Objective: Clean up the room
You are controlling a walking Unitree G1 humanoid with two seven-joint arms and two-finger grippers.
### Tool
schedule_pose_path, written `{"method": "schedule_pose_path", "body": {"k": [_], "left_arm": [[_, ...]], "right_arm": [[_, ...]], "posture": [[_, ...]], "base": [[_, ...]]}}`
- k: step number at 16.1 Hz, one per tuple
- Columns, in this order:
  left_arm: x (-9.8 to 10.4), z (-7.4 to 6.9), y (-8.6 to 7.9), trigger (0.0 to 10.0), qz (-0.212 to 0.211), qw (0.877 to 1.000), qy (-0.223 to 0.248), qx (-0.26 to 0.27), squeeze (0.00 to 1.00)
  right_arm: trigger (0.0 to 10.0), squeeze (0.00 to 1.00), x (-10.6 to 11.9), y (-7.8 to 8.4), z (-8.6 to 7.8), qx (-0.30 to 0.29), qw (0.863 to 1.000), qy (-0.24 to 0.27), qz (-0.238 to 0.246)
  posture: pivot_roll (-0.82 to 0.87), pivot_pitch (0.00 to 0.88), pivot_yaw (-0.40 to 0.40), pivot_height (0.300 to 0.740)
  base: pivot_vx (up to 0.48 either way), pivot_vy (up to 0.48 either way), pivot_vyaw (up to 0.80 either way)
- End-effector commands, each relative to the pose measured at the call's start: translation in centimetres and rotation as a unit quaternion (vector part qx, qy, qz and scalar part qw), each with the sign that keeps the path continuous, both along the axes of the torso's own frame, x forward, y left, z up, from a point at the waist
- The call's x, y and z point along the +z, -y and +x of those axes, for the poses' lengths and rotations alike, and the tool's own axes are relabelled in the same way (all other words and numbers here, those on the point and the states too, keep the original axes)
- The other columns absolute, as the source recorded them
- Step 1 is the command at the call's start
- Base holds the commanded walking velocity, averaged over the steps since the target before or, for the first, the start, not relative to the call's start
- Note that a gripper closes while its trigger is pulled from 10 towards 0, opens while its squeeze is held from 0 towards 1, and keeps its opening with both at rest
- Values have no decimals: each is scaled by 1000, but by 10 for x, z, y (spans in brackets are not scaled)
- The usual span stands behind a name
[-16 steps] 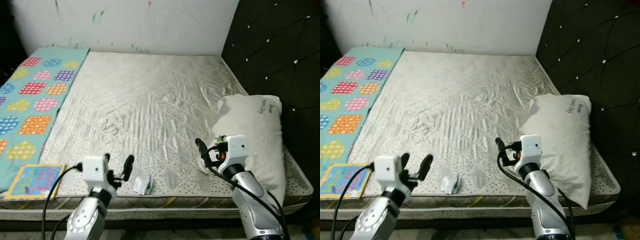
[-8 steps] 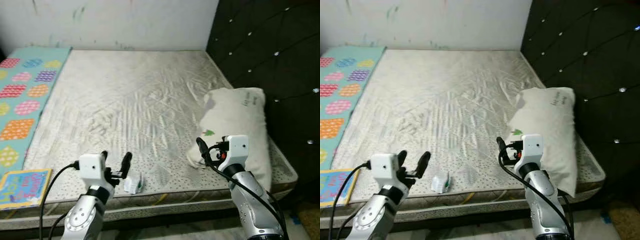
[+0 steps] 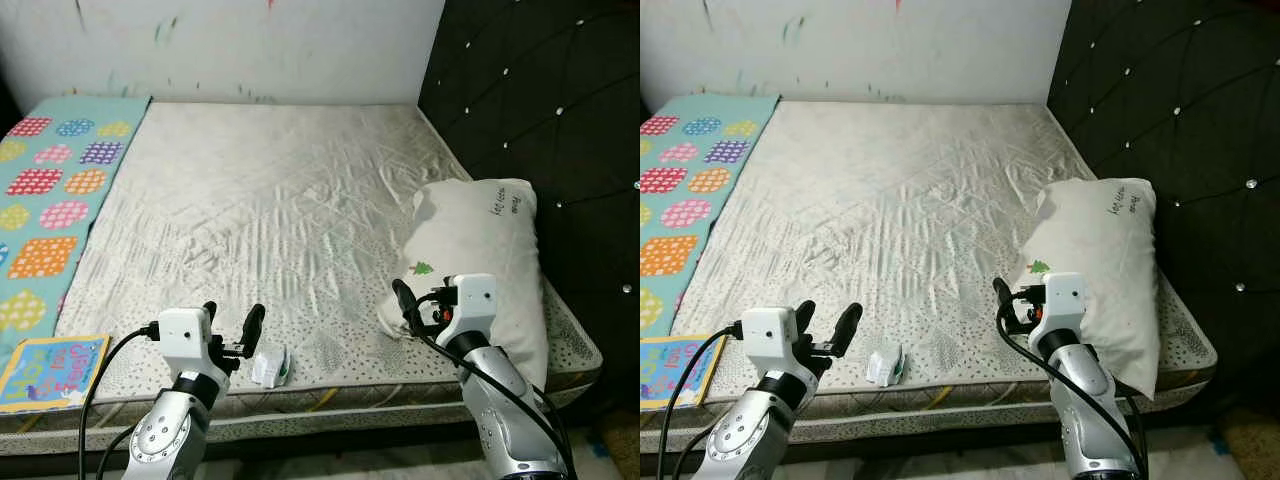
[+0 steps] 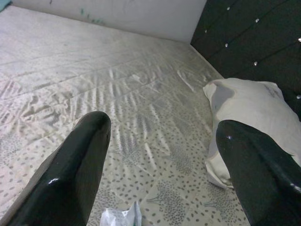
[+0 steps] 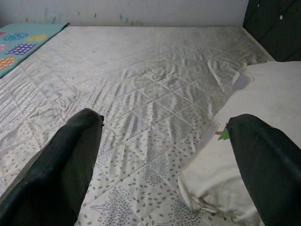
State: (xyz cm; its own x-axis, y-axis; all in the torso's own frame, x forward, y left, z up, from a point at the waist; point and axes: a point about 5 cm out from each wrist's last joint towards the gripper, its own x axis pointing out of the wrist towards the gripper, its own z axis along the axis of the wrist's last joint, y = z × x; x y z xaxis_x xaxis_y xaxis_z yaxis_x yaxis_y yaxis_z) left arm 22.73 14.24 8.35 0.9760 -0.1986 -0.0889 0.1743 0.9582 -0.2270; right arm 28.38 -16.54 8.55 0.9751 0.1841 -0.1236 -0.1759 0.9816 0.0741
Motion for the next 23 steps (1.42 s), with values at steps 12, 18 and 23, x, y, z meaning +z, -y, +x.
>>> {"method": "schedule_pose_path", "body": {"k": [12, 18, 23], "left_arm": [[-1, -1, 1, 10000, 1, 1000, -1, -5, 0], [-3, 0, 0, 10000, 3, 1000, -7, -4, 0], [-2, 0, 1, 10000, 2, 1000, -6, -7, 0]], "right_arm": [[10000, 0, 2, 2, 2, 1, 1000, 3, -7], [10000, 0, 1, 2, 1, -1, 1000, 2, -9], [10000, 0, 1, 3, 1, -2, 1000, 0, -8]], "posture": [[-112, 14, -41, 740], [-112, 15, -38, 740], [-113, 16, -39, 740]], "base": [[282, 0, 0], [43, 0, 0], [114, 0, -133]]}}
